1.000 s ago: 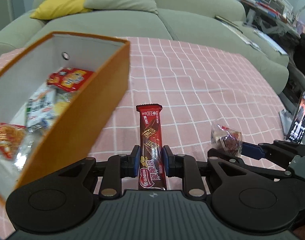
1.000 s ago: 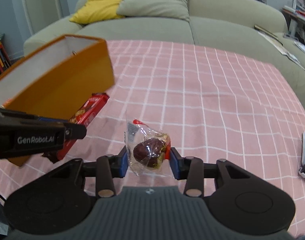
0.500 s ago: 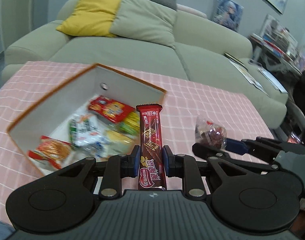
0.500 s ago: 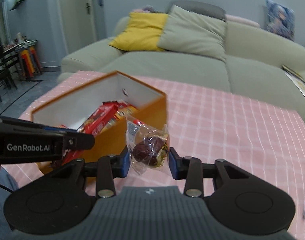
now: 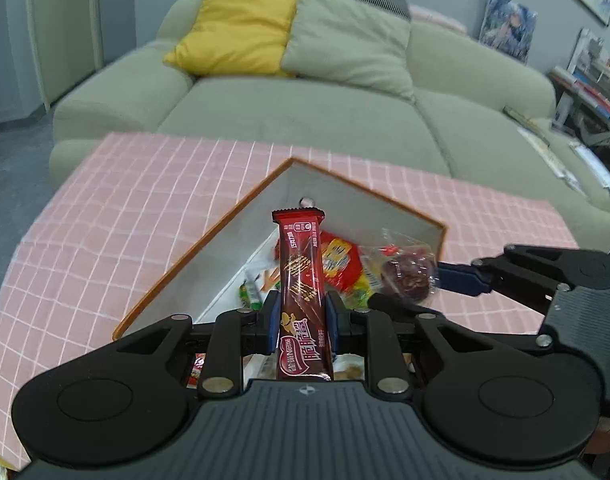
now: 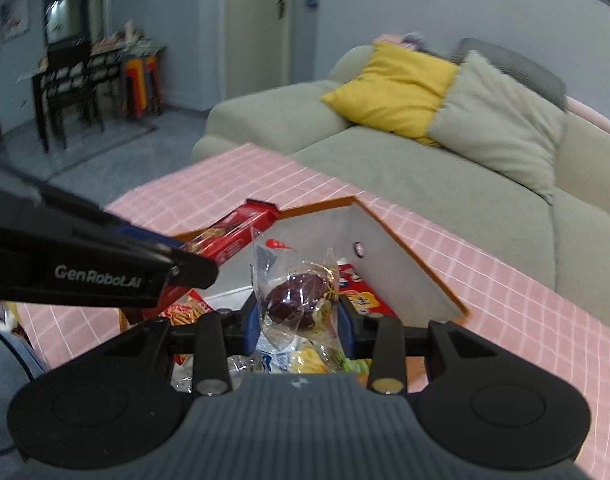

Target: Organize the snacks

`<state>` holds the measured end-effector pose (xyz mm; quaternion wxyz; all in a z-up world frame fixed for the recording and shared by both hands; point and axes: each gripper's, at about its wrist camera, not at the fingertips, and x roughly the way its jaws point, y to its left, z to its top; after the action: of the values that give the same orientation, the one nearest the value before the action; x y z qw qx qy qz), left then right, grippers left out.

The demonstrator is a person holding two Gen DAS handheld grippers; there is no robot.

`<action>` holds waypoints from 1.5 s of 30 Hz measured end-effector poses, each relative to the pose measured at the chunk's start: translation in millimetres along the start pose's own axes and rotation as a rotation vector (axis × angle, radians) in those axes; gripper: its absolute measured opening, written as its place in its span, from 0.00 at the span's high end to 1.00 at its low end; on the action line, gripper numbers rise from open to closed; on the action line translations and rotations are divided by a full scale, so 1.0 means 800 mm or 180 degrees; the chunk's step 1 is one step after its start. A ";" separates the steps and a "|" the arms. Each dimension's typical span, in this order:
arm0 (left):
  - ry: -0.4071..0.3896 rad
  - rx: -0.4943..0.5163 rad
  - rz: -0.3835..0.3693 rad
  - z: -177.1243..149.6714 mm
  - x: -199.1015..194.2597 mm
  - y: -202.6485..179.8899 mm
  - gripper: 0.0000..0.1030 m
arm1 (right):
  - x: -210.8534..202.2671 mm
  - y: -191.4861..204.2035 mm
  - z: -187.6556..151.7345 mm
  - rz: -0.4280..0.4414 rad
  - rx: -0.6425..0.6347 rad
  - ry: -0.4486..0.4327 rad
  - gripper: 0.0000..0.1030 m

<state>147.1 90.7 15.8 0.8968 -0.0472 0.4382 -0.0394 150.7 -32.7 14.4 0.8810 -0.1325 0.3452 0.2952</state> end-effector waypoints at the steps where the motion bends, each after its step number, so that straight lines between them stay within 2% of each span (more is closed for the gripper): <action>1: 0.0056 -0.0012 0.0006 0.001 0.006 0.004 0.75 | 0.010 0.002 0.002 0.0012 -0.0070 0.0056 0.66; 9: 0.0448 0.0091 -0.0058 0.000 0.065 0.014 0.76 | 0.084 -0.001 0.003 0.0028 -0.0481 0.0571 0.66; 17: 0.0760 0.0145 -0.0093 -0.010 0.107 0.015 0.75 | 0.129 -0.022 -0.013 0.0094 -0.0461 0.1000 0.66; 27: 0.0960 0.0118 -0.0079 -0.018 0.132 0.021 0.75 | 0.140 -0.037 -0.012 0.0147 -0.0272 0.1066 0.65; 34: 0.0987 0.0147 -0.0101 -0.019 0.129 0.019 0.75 | 0.136 -0.036 -0.013 0.0145 -0.0201 0.1119 0.64; 38: 0.0957 0.0211 -0.0079 -0.014 0.118 0.015 0.68 | 0.131 -0.037 -0.010 0.0168 -0.0169 0.1190 0.63; 40: 0.0915 0.0221 -0.0054 -0.011 0.108 0.014 0.65 | 0.127 -0.038 -0.008 0.0194 -0.0148 0.1217 0.59; 45: 0.0760 0.0242 0.0021 0.001 0.078 0.014 0.54 | 0.109 -0.039 0.005 0.0249 -0.0023 0.1215 0.35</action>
<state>186.3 95.0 -34.2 0.8395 -0.0067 0.5402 -0.0583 222.7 -18.4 -41.6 0.7869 -0.1757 0.5098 0.3000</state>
